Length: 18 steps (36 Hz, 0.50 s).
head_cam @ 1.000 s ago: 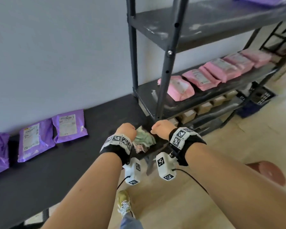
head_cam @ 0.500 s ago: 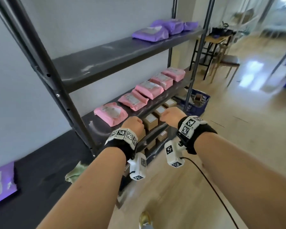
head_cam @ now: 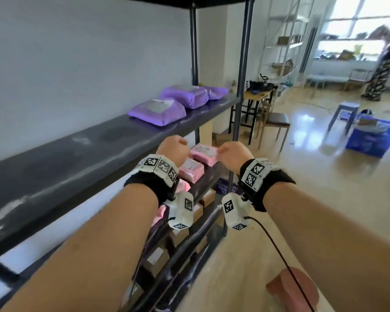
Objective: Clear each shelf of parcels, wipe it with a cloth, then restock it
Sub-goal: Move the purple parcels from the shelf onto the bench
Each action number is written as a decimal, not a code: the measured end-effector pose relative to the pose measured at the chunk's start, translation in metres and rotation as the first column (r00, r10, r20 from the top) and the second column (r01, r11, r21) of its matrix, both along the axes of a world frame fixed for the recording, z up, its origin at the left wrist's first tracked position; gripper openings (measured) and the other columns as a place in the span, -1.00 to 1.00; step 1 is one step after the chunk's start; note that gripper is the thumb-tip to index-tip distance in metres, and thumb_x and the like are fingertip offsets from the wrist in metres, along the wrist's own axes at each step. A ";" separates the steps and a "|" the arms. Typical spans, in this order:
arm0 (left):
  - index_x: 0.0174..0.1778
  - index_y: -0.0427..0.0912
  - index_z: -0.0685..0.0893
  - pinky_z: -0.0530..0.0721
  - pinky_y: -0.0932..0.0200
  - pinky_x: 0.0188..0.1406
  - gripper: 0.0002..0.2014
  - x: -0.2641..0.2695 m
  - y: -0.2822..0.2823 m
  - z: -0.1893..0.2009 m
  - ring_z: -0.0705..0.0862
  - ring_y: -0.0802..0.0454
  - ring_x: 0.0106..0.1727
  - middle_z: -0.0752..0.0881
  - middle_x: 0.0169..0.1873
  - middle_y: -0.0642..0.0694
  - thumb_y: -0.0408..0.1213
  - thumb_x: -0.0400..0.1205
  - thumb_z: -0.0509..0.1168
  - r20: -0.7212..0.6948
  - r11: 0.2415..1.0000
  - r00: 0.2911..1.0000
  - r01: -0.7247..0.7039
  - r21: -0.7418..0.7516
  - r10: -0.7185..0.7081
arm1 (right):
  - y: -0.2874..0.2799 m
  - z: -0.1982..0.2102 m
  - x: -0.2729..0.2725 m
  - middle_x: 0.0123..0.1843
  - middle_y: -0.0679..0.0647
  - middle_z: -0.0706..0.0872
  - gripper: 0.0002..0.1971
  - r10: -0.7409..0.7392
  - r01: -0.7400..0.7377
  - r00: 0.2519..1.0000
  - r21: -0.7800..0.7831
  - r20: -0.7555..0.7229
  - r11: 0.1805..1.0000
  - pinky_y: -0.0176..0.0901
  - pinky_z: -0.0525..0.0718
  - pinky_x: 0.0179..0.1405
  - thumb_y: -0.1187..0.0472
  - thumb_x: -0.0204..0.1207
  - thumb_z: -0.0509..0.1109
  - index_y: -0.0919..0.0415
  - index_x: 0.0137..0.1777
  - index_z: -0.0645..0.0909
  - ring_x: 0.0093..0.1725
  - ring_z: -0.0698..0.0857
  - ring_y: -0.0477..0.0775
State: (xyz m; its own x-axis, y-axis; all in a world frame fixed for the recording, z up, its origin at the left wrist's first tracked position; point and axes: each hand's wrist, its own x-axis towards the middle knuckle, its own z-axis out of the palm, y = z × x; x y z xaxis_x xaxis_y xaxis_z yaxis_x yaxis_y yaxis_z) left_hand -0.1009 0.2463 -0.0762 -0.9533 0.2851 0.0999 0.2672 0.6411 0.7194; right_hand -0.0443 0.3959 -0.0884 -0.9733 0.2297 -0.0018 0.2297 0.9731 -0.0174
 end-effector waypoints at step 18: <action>0.54 -0.22 0.43 0.40 0.12 0.42 -0.60 -0.111 0.019 0.076 0.46 -0.13 0.49 0.47 0.50 -0.18 -0.27 0.77 0.08 -0.054 0.925 0.940 -0.341 -0.168 0.337 | 0.034 0.070 -0.191 0.32 0.17 0.67 -0.69 0.133 -0.272 0.947 -0.507 -0.294 0.817 -0.12 0.50 0.30 0.22 0.60 0.33 0.22 0.31 0.64 0.33 0.61 0.19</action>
State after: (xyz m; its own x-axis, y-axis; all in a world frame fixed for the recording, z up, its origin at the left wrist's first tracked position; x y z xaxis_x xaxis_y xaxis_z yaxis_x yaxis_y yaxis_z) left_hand -0.2119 0.2654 -0.0005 -0.9940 -0.0396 0.1017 0.0278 0.8096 0.5863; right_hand -0.2352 0.4301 -0.0188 -0.9842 0.0571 0.1676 -0.0506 0.8164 -0.5753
